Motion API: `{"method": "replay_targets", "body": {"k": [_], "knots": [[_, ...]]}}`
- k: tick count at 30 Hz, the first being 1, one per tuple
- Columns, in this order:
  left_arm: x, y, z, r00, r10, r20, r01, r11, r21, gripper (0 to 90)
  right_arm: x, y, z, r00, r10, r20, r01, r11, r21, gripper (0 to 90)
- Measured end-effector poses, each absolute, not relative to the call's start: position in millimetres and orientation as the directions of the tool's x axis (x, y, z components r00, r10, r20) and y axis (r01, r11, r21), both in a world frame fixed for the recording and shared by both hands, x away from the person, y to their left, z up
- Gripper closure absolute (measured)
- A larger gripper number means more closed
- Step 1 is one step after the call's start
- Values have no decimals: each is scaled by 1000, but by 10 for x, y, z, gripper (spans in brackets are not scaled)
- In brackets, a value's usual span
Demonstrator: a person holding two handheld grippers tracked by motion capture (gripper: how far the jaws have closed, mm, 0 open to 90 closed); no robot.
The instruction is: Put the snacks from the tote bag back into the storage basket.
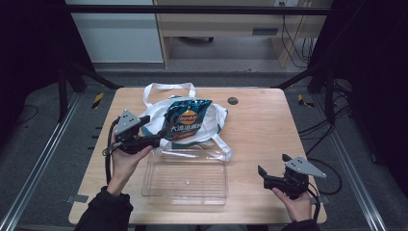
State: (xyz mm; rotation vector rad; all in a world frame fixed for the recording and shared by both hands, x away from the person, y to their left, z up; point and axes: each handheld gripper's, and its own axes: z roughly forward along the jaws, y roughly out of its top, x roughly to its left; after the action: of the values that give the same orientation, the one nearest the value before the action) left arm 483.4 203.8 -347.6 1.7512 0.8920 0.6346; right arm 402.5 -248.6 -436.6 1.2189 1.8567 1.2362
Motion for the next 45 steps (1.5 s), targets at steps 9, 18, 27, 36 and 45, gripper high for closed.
{"method": "replay_targets", "body": {"k": [9, 18, 27, 36, 45], "knots": [[4966, 1987, -3435, 570, 821, 12, 270, -201, 942, 235, 4026, -2485, -4367, -407, 913, 12, 364, 150, 919, 42], [5076, 1950, -3459, 567, 824, 4, 268, -189, 945, 260, 4027, -2484, -4366, -407, 913, 15, 366, 147, 919, 42], [5202, 1894, -3536, 555, 832, -18, 293, -175, 940, 301, 4030, -2485, -4370, -409, 912, 18, 367, 146, 919, 42], [5275, 1863, -3596, 546, 837, -7, 299, -187, 936, 335, 4032, -2487, -4371, -409, 912, 20, 369, 146, 918, 42], [5363, 1795, -3683, 553, 833, -2, 317, -208, 925, 375, 4033, -2487, -4371, -408, 913, 18, 368, 146, 918, 42]]}}
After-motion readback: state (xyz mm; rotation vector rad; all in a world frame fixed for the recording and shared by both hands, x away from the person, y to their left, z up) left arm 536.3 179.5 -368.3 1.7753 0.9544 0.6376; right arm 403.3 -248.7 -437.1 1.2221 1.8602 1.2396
